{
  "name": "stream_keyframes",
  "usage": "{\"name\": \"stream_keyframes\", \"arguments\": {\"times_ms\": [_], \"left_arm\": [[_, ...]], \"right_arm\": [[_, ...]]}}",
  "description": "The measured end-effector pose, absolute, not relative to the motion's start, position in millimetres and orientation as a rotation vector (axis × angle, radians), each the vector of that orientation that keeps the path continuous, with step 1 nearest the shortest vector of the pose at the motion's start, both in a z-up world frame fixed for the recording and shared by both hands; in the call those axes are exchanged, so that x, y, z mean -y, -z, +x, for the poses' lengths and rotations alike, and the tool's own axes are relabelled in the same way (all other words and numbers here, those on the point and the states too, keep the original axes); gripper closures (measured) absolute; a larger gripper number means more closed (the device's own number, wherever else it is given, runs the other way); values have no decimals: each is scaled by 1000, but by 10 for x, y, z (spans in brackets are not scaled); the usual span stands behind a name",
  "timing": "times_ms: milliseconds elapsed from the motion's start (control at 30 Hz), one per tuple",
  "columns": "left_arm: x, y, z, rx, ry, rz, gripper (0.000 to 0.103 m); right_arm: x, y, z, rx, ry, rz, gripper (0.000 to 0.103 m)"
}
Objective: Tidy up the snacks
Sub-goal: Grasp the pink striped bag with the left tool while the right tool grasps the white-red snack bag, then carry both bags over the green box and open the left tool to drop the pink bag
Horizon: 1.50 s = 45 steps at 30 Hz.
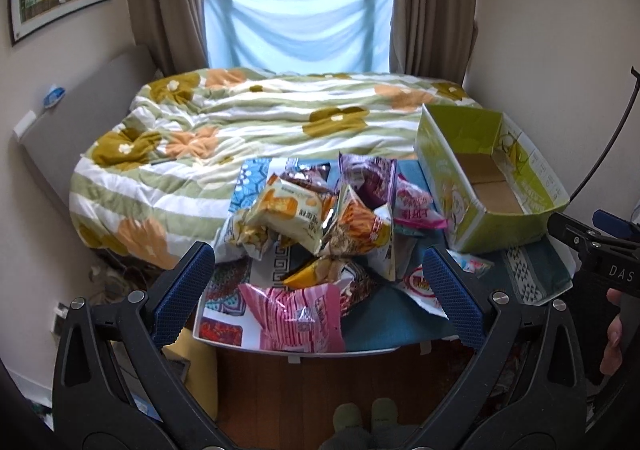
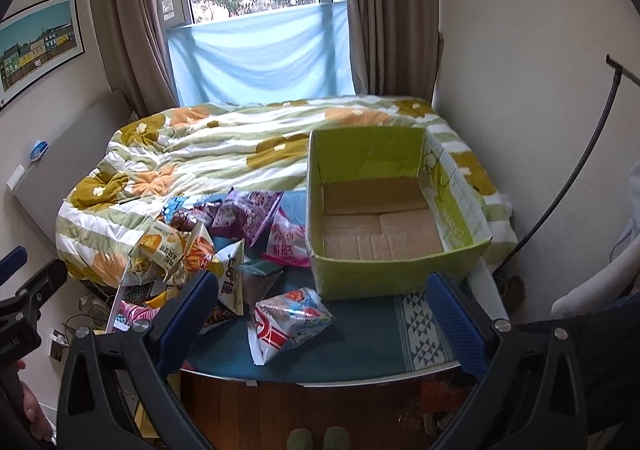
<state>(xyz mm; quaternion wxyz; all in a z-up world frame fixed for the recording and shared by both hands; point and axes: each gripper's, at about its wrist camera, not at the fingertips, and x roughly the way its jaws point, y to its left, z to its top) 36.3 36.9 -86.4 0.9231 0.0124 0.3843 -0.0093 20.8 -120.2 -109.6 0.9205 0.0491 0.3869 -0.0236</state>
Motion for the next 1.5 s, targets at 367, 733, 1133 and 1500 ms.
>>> {"name": "stream_keyframes", "arguments": {"times_ms": [367,733,1133,1500], "left_arm": [[-653,2243,645,-1037,41,-26,0],[-781,2884,900,-1127,73,17,0],[-798,2977,1090,-1139,181,-8,25],[-814,2881,985,-1120,184,-19,35]], "right_arm": [[1107,2283,606,-1039,4,294,0],[1075,2906,873,-1112,12,411,0],[1164,3160,1051,-1135,17,515,0],[1275,3226,1077,-1119,-41,581,27]]}}
